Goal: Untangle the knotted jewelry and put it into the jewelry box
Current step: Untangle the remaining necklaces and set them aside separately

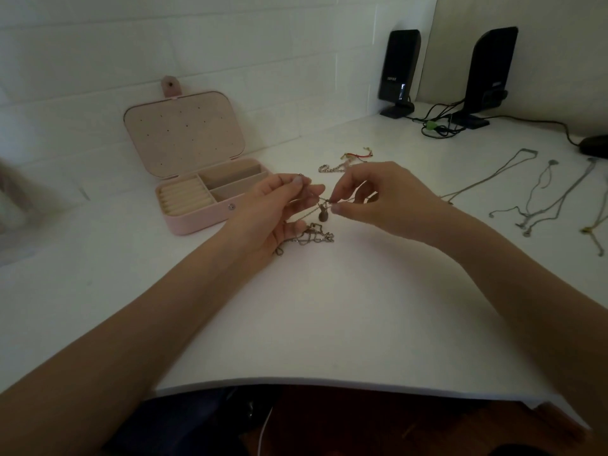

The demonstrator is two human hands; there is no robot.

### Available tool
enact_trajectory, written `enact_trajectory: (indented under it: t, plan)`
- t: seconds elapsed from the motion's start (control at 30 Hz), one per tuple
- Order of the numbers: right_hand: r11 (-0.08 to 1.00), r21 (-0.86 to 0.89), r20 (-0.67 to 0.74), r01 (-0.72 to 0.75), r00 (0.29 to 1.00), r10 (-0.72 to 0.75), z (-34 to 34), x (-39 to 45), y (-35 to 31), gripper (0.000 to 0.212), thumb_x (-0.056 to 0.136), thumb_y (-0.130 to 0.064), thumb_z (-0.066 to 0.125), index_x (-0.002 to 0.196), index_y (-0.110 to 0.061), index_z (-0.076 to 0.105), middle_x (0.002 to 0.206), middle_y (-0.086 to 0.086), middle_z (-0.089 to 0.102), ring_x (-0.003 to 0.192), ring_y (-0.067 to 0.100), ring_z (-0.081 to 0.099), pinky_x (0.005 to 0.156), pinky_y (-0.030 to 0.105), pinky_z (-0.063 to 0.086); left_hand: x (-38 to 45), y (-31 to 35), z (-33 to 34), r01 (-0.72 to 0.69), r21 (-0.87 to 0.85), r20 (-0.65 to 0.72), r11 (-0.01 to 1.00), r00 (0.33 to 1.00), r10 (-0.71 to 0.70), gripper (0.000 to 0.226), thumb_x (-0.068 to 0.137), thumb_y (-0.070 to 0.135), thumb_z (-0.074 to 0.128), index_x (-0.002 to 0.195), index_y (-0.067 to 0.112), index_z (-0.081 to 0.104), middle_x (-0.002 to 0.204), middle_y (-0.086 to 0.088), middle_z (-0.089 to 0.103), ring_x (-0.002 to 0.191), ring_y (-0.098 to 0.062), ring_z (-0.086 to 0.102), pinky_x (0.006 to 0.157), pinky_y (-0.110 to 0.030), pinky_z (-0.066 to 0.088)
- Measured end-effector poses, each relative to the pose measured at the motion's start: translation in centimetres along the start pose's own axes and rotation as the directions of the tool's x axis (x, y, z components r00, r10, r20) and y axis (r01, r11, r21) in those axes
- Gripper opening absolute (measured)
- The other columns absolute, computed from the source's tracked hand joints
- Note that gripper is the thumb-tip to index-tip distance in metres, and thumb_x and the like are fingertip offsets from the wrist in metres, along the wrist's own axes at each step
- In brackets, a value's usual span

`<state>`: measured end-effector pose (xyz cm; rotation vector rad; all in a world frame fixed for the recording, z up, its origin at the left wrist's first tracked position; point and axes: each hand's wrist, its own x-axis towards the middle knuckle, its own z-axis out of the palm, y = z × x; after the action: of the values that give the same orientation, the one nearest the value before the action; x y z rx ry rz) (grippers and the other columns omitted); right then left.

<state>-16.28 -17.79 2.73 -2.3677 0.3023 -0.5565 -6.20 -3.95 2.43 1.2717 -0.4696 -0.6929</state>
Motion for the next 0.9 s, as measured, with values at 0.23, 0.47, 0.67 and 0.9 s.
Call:
enact_trajectory:
  t: [0.23, 0.47, 0.67, 0.9]
  plan:
    - [0.996, 0.036, -0.067, 0.081, 0.995, -0.079, 0.4, -0.3, -0.3, 0.013, 0.080, -0.021, 0.075, 0.073, -0.026, 0.067, 0.070, -0.008, 0.069, 0.059, 0.002, 0.049, 0.061, 0.015, 0.042, 0.0, -0.1, -0.1, -0.007, 0.002, 0.057, 1.000, 0.998, 0.007, 0.013, 0.098, 0.010, 0.047, 0.090, 0.012, 0.057, 0.072, 0.004, 0.071, 0.054, -0.003, 0.042, 0.033, -0.011, 0.024]
    - [0.959, 0.285, -0.021, -0.012, 1.000, 0.018, 0.4, -0.2, -0.7, 0.014, 0.083, -0.015, 0.073, 0.073, -0.018, 0.063, 0.072, -0.010, 0.062, 0.059, 0.001, 0.056, 0.060, 0.011, 0.041, 0.2, -0.2, -0.3, 0.003, -0.024, 0.042, 1.000, 0.999, -0.002, 0.013, 0.098, 0.009, 0.048, 0.091, 0.010, 0.058, 0.067, 0.005, 0.067, 0.042, 0.000, 0.036, 0.030, -0.010, 0.021]
    - [0.892, 0.428, 0.053, -0.146, 0.989, 0.137, 0.6, -0.5, -1.1, 0.016, 0.093, -0.016, 0.061, 0.078, -0.019, 0.058, 0.079, -0.006, 0.063, 0.068, 0.004, 0.061, 0.060, 0.020, 0.040, 0.4, -0.2, -0.4, 0.027, -0.040, 0.027, 0.999, 0.999, -0.026, 0.012, 0.099, 0.007, 0.046, 0.091, 0.009, 0.056, 0.069, 0.003, 0.065, 0.036, 0.000, 0.032, 0.028, -0.010, 0.019]
    - [0.714, 0.623, 0.277, -0.319, 0.944, 0.180, 0.7, -0.6, -1.5, 0.020, 0.101, -0.014, 0.042, 0.083, -0.014, 0.053, 0.085, 0.000, 0.059, 0.080, 0.016, 0.055, 0.063, 0.024, 0.036, 0.5, -0.2, -0.4, 0.110, -0.135, 0.070, 0.985, 0.992, -0.101, 0.014, 0.099, 0.006, 0.043, 0.090, 0.008, 0.054, 0.068, 0.002, 0.064, 0.031, 0.001, 0.033, 0.025, -0.008, 0.018]
